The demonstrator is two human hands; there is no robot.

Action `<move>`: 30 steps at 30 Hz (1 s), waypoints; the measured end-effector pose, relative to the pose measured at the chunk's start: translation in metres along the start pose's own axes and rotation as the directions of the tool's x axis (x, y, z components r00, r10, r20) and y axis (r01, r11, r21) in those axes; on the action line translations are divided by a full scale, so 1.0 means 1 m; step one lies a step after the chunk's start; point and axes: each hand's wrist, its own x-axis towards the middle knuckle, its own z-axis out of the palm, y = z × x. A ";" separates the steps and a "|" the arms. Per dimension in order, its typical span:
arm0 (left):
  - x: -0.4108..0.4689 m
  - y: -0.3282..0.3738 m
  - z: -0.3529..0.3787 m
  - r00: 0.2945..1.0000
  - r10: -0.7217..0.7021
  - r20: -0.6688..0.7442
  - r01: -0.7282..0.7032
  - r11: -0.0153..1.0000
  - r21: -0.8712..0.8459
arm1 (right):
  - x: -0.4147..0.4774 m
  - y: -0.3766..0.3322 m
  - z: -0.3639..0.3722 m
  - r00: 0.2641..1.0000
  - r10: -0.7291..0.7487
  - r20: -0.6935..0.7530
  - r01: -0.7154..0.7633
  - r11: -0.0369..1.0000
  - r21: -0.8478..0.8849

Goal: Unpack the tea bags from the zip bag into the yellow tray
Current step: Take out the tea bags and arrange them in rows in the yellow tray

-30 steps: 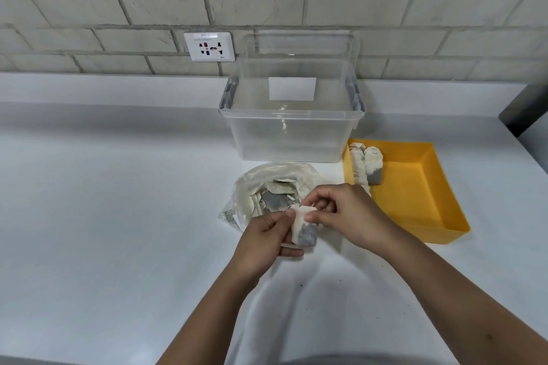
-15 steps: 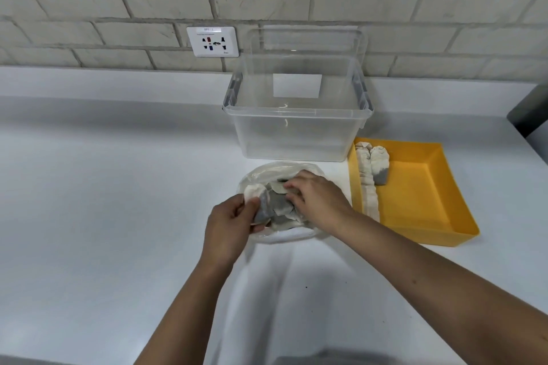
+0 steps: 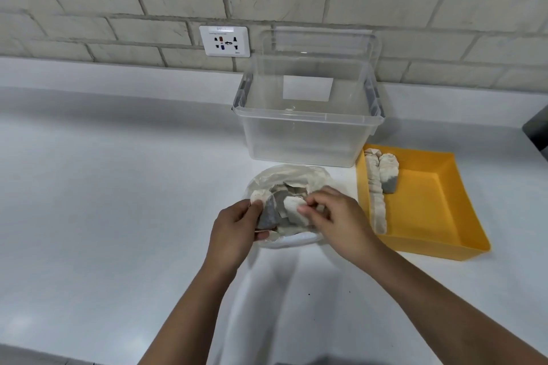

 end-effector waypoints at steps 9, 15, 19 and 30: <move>-0.020 0.010 0.031 0.973 -0.051 0.225 0.064 0.997 -0.052 | -0.020 -0.014 -0.008 0.977 0.203 0.066 -0.214 0.916 0.340; -0.019 0.006 0.026 0.978 -0.026 0.209 0.037 0.998 -0.048 | -0.013 -0.014 0.000 0.974 0.223 0.028 -0.219 0.915 0.338; -0.008 0.004 0.017 0.997 0.035 0.063 -0.036 0.999 0.017 | 0.011 -0.007 0.001 0.983 -0.060 -0.172 0.014 0.967 -0.256; 0.013 0.000 0.007 0.997 0.066 0.027 -0.068 0.991 0.113 | 0.058 0.019 0.022 0.980 -0.180 -0.085 0.033 0.564 -0.825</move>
